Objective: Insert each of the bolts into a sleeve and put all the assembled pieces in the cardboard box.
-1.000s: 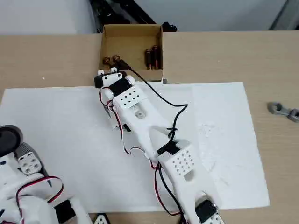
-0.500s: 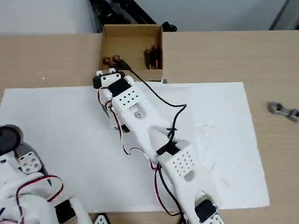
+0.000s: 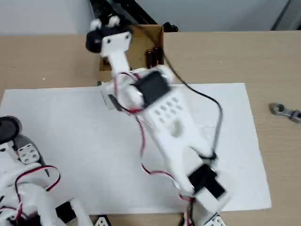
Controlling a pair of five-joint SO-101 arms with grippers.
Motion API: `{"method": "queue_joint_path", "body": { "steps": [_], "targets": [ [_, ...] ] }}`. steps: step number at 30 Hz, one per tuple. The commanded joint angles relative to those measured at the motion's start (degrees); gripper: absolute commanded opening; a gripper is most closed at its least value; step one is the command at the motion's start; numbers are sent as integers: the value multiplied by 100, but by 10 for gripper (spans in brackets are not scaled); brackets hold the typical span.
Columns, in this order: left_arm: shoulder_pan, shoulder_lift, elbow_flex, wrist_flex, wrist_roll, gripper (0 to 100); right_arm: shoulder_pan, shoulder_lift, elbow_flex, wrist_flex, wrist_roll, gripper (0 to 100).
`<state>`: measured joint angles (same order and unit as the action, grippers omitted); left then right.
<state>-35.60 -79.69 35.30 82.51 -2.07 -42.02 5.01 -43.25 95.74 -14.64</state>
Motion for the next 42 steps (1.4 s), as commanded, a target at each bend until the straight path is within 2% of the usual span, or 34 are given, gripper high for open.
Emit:
{"method": "queue_joint_path", "body": {
  "steps": [1, 5, 8, 12, 16, 21, 23, 26, 31, 35, 39, 42],
  "targets": [
    [18, -18, 251, -536, -9, 7, 22, -1121, -167, 31, 9, 11],
    [26, -18, 804, -1398, -9, 7, 22, -1974, 79, 40, 26, 10],
    [290, -18, 1385, -2303, -9, 7, 22, -2730, 941, 66, 26, 6],
    [1125, -18, 2132, -3253, -9, 6, 338, -3864, 2444, 22, 9, 6],
    [2040, 35, 2721, -4044, -9, 6, 954, -5024, 3481, 13, 18, 5],
    [3077, 26, 2791, -4211, -9, 6, 1429, -6246, 5081, -75, 0, 5],
    [3341, 35, 2826, -4211, -9, 6, 1420, -6642, 5837, -523, -9, 5],
    [3543, 44, 2826, -4220, -9, 6, 1420, -7187, 7253, -1859, 0, 5],
    [3525, 44, 2607, -4193, -9, 6, 1420, -7609, 9565, -4215, 26, 5],
    [3569, 35, 2571, -4202, 9, 6, 1411, -7582, 10699, -5640, 35, 5],
    [3578, 35, 2492, -4211, 545, 6, 1323, -7415, 10875, -6149, 53, 6],
    [3596, 35, 2273, -4202, 844, 6, 1121, -7301, 10875, -6440, 396, 7]
  ]
}}
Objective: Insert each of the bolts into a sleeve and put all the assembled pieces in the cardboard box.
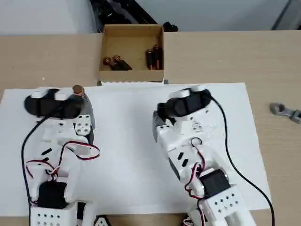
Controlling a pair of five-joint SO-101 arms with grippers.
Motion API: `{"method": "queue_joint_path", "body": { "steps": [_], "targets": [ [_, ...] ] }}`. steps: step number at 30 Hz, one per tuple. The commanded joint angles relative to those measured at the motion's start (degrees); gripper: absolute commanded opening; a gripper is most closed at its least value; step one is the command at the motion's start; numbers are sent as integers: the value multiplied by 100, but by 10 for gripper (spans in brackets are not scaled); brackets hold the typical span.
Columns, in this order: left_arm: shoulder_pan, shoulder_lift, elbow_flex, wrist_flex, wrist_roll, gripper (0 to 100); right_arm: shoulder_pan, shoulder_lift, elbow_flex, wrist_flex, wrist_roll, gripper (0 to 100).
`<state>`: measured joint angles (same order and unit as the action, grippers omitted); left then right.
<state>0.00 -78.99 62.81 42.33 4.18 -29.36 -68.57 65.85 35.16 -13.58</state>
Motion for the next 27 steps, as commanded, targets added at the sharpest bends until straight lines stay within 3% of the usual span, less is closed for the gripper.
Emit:
{"method": "queue_joint_path", "body": {
  "steps": [1, 7, 12, 27],
  "targets": [
    [114, -35, -576, -185, 229, 6, -189, 92, -35, -514, 431, 7],
    [914, 0, -1015, -167, 229, 6, -382, 277, -35, -1138, 1240, 7],
    [1134, 686, -1859, 229, 255, 6, -576, 286, -35, -1763, 1767, 7],
    [1477, 2136, -4215, 958, 712, 6, -629, 277, -44, -2809, 1310, 6]
  ]
}}
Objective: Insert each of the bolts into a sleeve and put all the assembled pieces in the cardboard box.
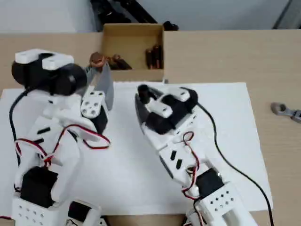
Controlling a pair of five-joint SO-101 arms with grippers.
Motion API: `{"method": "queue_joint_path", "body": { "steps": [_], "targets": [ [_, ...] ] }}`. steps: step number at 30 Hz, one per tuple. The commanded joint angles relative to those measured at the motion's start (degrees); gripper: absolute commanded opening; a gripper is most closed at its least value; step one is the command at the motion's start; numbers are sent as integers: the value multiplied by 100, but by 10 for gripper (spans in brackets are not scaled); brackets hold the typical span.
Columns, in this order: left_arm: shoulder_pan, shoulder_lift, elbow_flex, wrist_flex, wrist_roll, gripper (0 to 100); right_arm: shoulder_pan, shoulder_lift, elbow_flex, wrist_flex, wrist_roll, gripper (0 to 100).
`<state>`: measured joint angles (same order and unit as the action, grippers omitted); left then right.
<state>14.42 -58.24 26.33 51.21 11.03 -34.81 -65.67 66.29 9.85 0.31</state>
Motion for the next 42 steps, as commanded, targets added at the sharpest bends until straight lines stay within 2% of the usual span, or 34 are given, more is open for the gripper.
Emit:
{"method": "queue_joint_path", "body": {
  "steps": [1, 6, 11, 21, 31, 42],
  "targets": [
    [35, 88, -681, 141, 26, 6, -127, -22, -88, -286, -70, 6],
    [53, 176, -1068, 404, 53, 6, -409, -215, -264, -277, -70, 6],
    [554, 193, -1033, 519, 35, 6, -655, -330, -211, 303, -105, 6],
    [730, 185, -681, 492, 35, 6, -593, -338, -105, 374, -492, 6],
    [765, 193, -136, 97, 53, 6, -611, -303, -114, 374, -501, 6],
    [1002, 193, -92, 70, 62, 6, -611, -321, -114, 374, -501, 6]
  ]
}}
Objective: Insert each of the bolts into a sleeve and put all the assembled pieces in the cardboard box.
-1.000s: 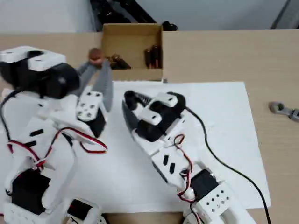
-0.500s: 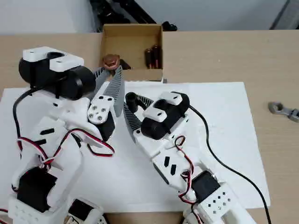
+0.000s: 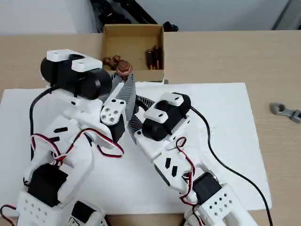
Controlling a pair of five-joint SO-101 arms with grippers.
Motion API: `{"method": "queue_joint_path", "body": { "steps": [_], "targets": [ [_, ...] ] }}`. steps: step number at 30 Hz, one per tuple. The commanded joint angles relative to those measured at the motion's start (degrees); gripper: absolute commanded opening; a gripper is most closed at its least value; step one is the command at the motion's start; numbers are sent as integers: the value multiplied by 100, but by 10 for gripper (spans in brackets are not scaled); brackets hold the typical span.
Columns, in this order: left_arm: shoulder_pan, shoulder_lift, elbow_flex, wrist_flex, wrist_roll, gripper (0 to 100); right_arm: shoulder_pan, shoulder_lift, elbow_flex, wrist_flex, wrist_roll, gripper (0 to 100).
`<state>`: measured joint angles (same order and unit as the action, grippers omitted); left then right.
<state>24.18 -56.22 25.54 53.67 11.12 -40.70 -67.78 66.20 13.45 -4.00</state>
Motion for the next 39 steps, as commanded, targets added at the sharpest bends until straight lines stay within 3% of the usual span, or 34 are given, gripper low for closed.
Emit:
{"method": "queue_joint_path", "body": {
  "steps": [1, 32, 39],
  "targets": [
    [26, -9, 31, -193, 53, 6, -22, -101, -105, 13, -70, 6],
    [0, -18, 514, -290, 44, 8, -22, -110, -105, 22, -70, 6],
    [0, -18, 338, 149, 185, 106, -22, -110, -105, 40, -70, 6]
  ]
}}
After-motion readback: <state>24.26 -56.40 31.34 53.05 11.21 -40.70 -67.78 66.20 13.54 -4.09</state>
